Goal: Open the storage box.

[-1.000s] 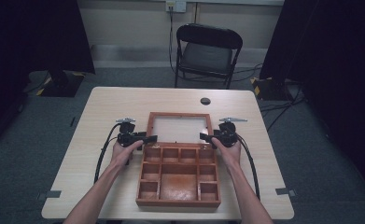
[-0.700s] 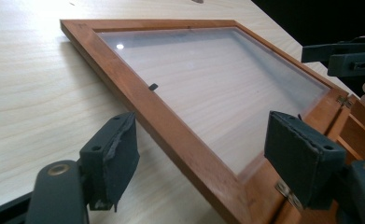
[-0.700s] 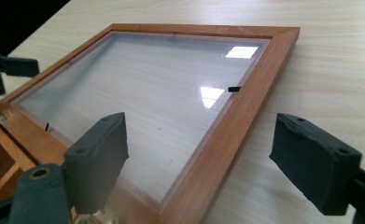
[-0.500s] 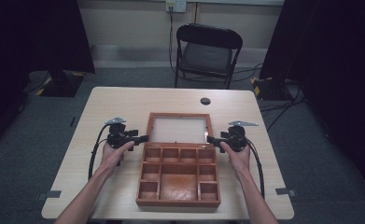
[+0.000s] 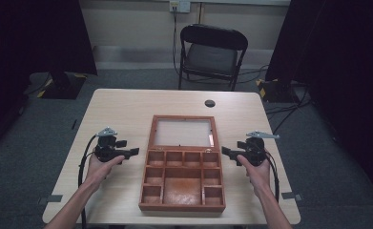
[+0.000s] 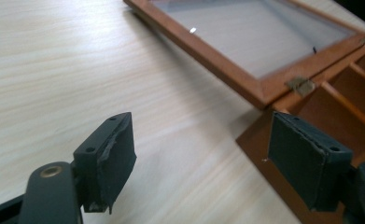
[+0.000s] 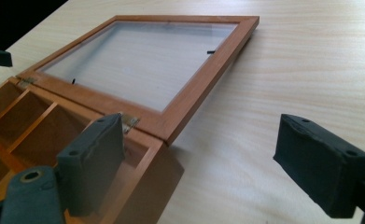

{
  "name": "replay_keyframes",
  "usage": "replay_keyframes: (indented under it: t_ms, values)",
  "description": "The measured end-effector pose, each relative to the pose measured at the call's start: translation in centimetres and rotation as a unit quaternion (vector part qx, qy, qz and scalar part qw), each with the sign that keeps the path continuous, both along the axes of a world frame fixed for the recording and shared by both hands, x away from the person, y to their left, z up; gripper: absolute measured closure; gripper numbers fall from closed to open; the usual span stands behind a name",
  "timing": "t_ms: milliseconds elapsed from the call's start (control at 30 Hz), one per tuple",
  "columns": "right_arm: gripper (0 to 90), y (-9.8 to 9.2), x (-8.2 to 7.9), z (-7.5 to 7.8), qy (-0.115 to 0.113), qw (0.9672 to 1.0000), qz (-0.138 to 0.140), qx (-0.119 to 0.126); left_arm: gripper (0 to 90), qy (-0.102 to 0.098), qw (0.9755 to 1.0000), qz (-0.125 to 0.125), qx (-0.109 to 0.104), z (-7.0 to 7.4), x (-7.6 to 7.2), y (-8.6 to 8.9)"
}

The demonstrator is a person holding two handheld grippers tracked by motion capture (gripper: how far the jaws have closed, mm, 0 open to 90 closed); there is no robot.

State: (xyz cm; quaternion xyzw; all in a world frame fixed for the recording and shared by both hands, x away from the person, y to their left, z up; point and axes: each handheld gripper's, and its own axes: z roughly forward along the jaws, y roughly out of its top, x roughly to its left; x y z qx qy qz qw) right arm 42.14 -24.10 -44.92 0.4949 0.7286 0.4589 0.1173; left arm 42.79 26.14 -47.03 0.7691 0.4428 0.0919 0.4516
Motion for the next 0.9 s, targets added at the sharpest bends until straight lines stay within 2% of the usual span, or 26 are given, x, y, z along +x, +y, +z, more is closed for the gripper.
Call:
replay_keyframes:
  t_ms: [167,233,300,367,467,533,633,667,733,800,833,900]
  values:
    - [14.9,-0.3,-1.8,0.8,-0.004,0.9998,-0.006,-0.016,22.6,-0.009,0.9999,0.008,0.01,0.3,-1.5,1.3]
    - [15.0,-0.6,-2.6,0.9,-0.005,0.9997,-0.009,-0.021,22.5,-0.008,0.9996,0.019,0.02,0.1,-2.1,1.7]
    - [14.9,-1.0,-3.3,0.8,-0.001,0.9997,-0.007,-0.022,22.4,-0.006,0.9993,0.02,0.03,-0.2,-2.7,2.2]
    - [14.9,-1.4,-4.0,0.5,0.007,0.9996,-0.01,-0.027,21.9,-0.007,0.9996,0.018,0.022,-0.3,-3.2,2.6]
    - [14.9,-2.0,-5.0,-0.1,0.016,0.9991,-0.012,-0.038,20.9,-0.01,0.9991,0.023,0.034,-0.3,-3.9,2.8]
    - [14.8,-2.4,-5.5,-0.3,0.021,0.9986,-0.012,-0.048,20.9,-0.004,0.9991,0.02,0.037,-0.2,-4.4,3.0]
    - [14.8,-2.9,-6.1,-0.8,0.029,0.9973,-0.023,-0.063,20.9,0.017,0.9986,0.016,0.047,-0.3,-5.1,3.4]
    - [14.9,-3.0,-6.3,-1.1,0.035,0.9966,-0.023,-0.071,20.9,0.017,0.9977,0.018,0.063,-0.3,-5.3,3.5]
    - [15.4,-3.3,-6.6,-1.5,0.045,0.9958,-0.02,-0.077,21.0,0.015,0.9977,0.029,0.058,-0.6,-5.7,3.6]
    - [15.0,-3.7,-7.0,-2.2,0.047,0.9942,-0.03,-0.092,21.3,0.032,0.9959,0.046,0.071,-1.0,-5.8,3.8]
    - [15.0,-3.8,-7.1,-2.3,0.05,0.9938,-0.032,-0.094,21.6,0.036,0.9947,0.049,0.083,-1.3,-5.9,3.9]
    - [15.0,-3.9,-7.2,-2.7,0.051,0.9914,-0.037,-0.115,21.7,0.038,0.9941,0.049,0.089,-1.5,-6.0,3.9]
